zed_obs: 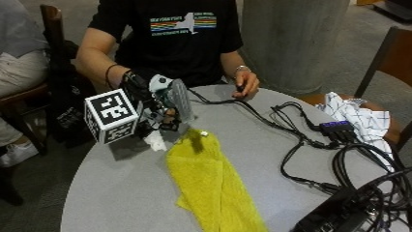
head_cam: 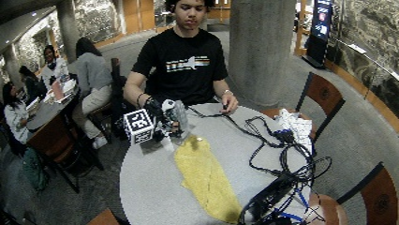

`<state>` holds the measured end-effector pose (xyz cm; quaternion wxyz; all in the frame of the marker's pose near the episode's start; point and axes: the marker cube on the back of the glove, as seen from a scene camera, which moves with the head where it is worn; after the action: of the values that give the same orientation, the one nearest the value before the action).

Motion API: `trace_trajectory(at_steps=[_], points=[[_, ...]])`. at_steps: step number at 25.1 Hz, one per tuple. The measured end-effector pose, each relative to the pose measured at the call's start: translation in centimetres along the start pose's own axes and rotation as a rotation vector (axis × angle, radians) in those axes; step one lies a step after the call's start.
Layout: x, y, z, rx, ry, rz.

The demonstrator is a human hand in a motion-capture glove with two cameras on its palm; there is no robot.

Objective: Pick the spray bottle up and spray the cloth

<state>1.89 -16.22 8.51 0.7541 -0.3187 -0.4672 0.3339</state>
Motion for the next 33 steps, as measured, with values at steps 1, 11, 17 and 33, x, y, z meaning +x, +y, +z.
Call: trace_trajectory(at_steps=[1,11,17,33], points=[[0.2,0.0,0.1,-0.01,0.001,0.016],[1.2,-0.1,1.0,-0.07,0.009,0.124],[1.5,-0.2,1.0,-0.062,0.002,0.14],[1.4,-0.1,1.0,-0.052,-0.02,0.108]])
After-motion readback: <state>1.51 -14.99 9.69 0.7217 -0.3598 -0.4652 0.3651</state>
